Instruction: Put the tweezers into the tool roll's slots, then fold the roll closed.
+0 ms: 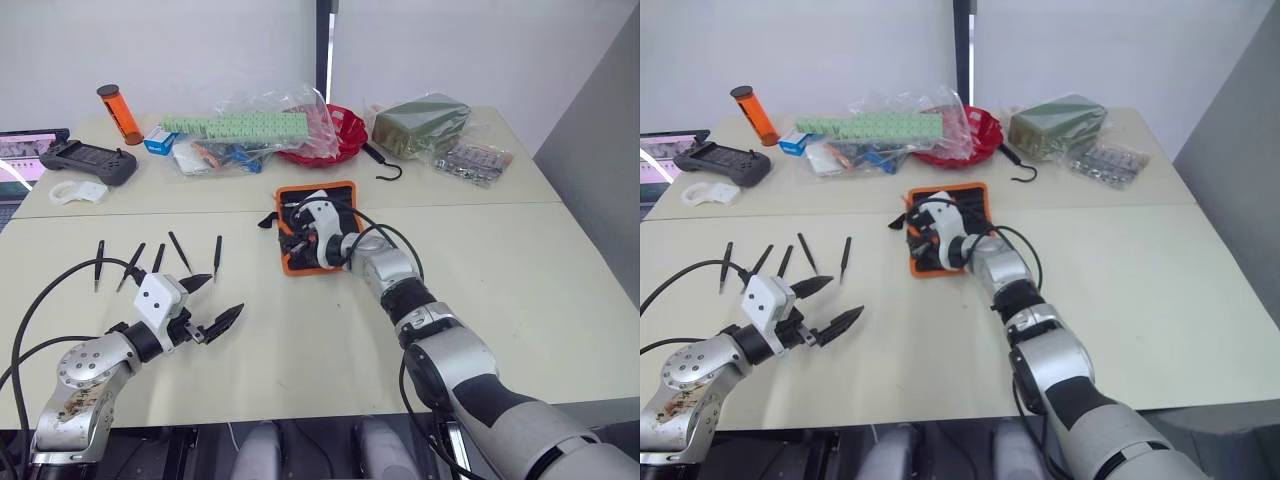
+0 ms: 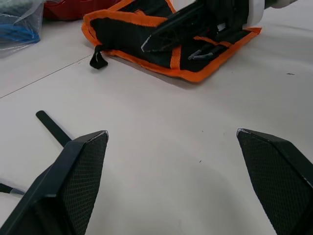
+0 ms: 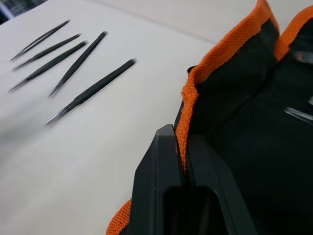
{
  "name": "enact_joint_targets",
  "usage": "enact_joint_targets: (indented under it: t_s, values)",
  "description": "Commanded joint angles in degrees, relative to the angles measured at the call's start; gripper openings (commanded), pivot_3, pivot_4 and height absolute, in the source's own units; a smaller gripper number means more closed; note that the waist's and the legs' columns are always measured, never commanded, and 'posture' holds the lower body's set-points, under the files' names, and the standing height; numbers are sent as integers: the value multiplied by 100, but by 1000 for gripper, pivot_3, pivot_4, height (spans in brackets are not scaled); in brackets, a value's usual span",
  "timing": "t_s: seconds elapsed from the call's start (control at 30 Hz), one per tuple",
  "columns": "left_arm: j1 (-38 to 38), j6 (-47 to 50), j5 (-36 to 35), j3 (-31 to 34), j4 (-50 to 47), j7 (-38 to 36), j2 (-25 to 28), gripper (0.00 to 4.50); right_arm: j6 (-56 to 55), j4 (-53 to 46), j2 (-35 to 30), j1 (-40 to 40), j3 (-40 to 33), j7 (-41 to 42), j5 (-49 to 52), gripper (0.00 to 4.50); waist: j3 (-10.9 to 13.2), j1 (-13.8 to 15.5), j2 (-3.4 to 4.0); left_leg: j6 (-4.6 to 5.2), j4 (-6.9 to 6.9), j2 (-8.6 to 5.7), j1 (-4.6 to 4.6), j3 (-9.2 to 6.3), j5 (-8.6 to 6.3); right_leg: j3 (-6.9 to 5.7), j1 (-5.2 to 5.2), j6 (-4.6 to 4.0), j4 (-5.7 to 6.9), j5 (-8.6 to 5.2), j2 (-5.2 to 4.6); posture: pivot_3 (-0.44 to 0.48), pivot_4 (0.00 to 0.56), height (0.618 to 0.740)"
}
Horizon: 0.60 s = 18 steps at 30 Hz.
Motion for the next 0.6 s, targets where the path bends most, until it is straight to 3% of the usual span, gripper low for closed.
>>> enact_joint_targets:
  t_s: [0.03,0.33,0.6]
  values:
    - [-8,-112,-8,140,-98,-3,59,4500,-493,-412,-100,6,324,723,-199,11,0,5,0,0,1,0,1,0,0,0,1,0,0,0,0,0,150,740]
    - [49,-195,11,54,-99,-64,37,4500,-887,-1453,-910,527,870,1949,-504,11,0,21,0,-1,5,-2,0,-2,0,-2,3,0,-1,0,-3,0,150,740]
    - [-371,-223,51,-250,161,-258,9,4500,-1365,-1945,-1734,578,1114,2595,-777,11,1,29,-1,-1,8,-2,0,-2,0,-5,6,1,-4,0,-3,0,150,740]
